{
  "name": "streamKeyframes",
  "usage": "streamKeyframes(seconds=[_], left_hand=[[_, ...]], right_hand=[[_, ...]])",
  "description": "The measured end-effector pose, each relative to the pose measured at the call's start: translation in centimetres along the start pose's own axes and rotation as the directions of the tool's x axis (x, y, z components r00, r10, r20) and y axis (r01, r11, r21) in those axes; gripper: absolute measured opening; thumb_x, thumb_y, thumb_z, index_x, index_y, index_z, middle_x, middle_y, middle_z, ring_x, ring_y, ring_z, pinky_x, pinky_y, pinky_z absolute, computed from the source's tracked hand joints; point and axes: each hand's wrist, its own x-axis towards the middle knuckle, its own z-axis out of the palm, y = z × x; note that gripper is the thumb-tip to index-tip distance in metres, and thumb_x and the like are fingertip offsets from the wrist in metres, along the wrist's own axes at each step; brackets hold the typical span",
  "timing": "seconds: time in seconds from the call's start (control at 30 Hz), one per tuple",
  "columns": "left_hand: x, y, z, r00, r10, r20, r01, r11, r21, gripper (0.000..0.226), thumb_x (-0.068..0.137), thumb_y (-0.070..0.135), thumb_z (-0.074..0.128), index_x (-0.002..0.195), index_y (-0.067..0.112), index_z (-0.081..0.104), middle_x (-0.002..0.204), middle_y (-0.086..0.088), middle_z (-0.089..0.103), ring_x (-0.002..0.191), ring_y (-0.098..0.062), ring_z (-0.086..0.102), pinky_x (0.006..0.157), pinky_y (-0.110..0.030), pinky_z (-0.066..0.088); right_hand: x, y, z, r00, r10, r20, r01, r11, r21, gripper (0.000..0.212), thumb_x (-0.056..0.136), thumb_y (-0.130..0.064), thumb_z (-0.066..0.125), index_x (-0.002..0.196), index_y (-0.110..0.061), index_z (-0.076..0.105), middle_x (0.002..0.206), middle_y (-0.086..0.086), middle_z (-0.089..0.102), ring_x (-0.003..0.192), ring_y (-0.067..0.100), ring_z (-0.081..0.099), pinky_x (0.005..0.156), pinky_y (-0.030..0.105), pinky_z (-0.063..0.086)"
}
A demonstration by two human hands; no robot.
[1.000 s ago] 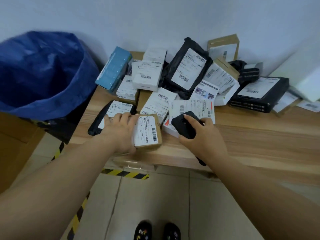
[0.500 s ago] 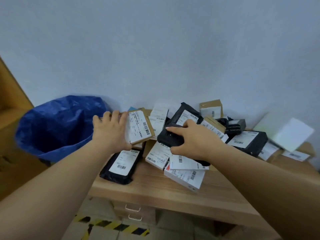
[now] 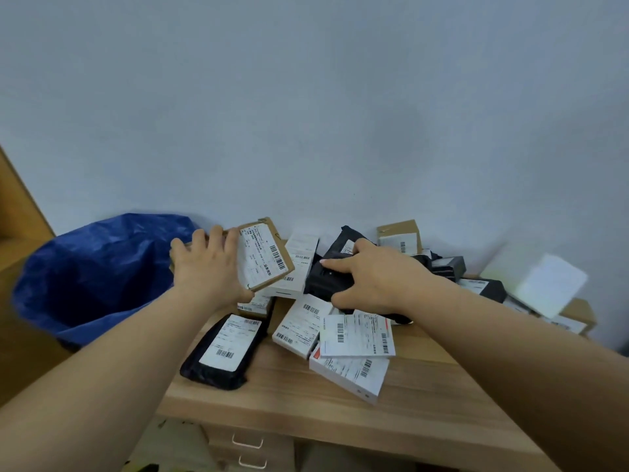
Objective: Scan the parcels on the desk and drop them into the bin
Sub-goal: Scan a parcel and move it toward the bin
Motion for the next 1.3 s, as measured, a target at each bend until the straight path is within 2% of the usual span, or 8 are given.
streamKeyframes(seconds=[0.17, 0.3, 0.47, 0.67, 0.77, 0.87, 1.07, 1.3], left_hand=[[-0.3, 0.6, 0.0, 1.0, -0.026, 0.008, 0.026, 0.999, -0.034, 0.122, 0.058, 0.092, 0.049, 0.147, 0.018, 0.013, 0.141, -0.006, 0.033, 0.126, -0.031, 0.037, 0.099, -0.055, 0.034], [-1.5, 0.0, 0.0, 0.993, -0.113, 0.021, 0.115, 0.987, -0.109, 0.124, 0.055, 0.095, 0.048, 0.146, 0.015, 0.018, 0.14, -0.008, 0.036, 0.126, -0.032, 0.038, 0.101, -0.053, 0.033], [-4.1, -4.1, 0.2, 0.961, -0.256, 0.104, 0.269, 0.954, -0.131, 0.133, 0.053, 0.098, 0.047, 0.149, 0.014, 0.011, 0.144, -0.01, 0.029, 0.131, -0.034, 0.032, 0.107, -0.05, 0.028], [-7.7, -13.0, 1.7, 0.82, -0.527, 0.221, 0.563, 0.812, -0.152, 0.127, 0.058, 0.091, 0.055, 0.149, 0.015, 0.01, 0.146, -0.012, 0.026, 0.133, -0.037, 0.028, 0.107, -0.051, 0.028], [-9.1, -17.6, 2.8, 0.764, -0.604, 0.227, 0.639, 0.758, -0.132, 0.127, 0.056, 0.09, 0.059, 0.147, 0.016, 0.013, 0.144, -0.012, 0.028, 0.132, -0.036, 0.03, 0.106, -0.05, 0.029], [-9.9, -22.7, 4.1, 0.731, -0.647, 0.218, 0.678, 0.725, -0.123, 0.125, 0.056, 0.089, 0.061, 0.147, 0.016, 0.015, 0.143, -0.011, 0.029, 0.131, -0.035, 0.031, 0.104, -0.048, 0.031], [-9.9, -34.1, 7.1, 0.734, -0.646, 0.209, 0.676, 0.724, -0.134, 0.125, 0.059, 0.087, 0.062, 0.149, 0.017, 0.013, 0.145, -0.012, 0.029, 0.131, -0.036, 0.031, 0.104, -0.049, 0.032], [-8.6, -45.3, 11.2, 0.75, -0.62, 0.231, 0.651, 0.754, -0.088, 0.127, 0.059, 0.089, 0.059, 0.151, 0.018, 0.009, 0.147, -0.011, 0.027, 0.133, -0.034, 0.03, 0.105, -0.048, 0.032]], right_hand=[[0.0, 0.7, -0.1, 0.998, 0.002, -0.069, 0.004, 0.995, 0.097, 0.07, 0.086, -0.058, 0.058, 0.149, -0.053, 0.031, 0.13, 0.0, 0.044, 0.112, 0.024, 0.053, 0.087, 0.035, 0.049], [1.0, -0.4, 0.7, 0.989, -0.015, -0.147, 0.042, 0.982, 0.184, 0.07, 0.085, -0.058, 0.06, 0.149, -0.052, 0.031, 0.132, -0.002, 0.043, 0.117, 0.023, 0.052, 0.087, 0.035, 0.05], [4.0, -4.1, 2.3, 0.964, 0.006, -0.268, 0.098, 0.924, 0.37, 0.071, 0.085, -0.055, 0.061, 0.15, -0.05, 0.032, 0.131, 0.0, 0.042, 0.119, 0.025, 0.05, 0.094, 0.038, 0.049], [8.4, -12.2, 3.4, 0.936, -0.004, -0.353, 0.193, 0.845, 0.5, 0.07, 0.086, -0.052, 0.062, 0.15, -0.047, 0.034, 0.135, 0.0, 0.04, 0.119, 0.025, 0.051, 0.092, 0.034, 0.045], [10.6, -16.6, 3.6, 0.928, -0.04, -0.37, 0.237, 0.83, 0.505, 0.07, 0.086, -0.051, 0.063, 0.149, -0.046, 0.036, 0.133, 0.0, 0.04, 0.115, 0.024, 0.053, 0.085, 0.029, 0.041], [13.2, -22.0, 3.7, 0.928, -0.072, -0.367, 0.265, 0.818, 0.511, 0.07, 0.084, -0.051, 0.063, 0.149, -0.046, 0.037, 0.134, 0.001, 0.039, 0.114, 0.026, 0.053, 0.087, 0.033, 0.045], [18.6, -34.1, 4.0, 0.926, -0.09, -0.367, 0.286, 0.802, 0.524, 0.073, 0.081, -0.055, 0.063, 0.148, -0.047, 0.037, 0.142, 0.004, 0.037, 0.122, 0.032, 0.051, 0.103, 0.044, 0.045], [23.8, -45.2, 4.1, 0.928, -0.061, -0.368, 0.274, 0.782, 0.56, 0.07, 0.085, -0.053, 0.063, 0.15, -0.046, 0.036, 0.143, 0.004, 0.037, 0.122, 0.032, 0.05, 0.098, 0.042, 0.045]])
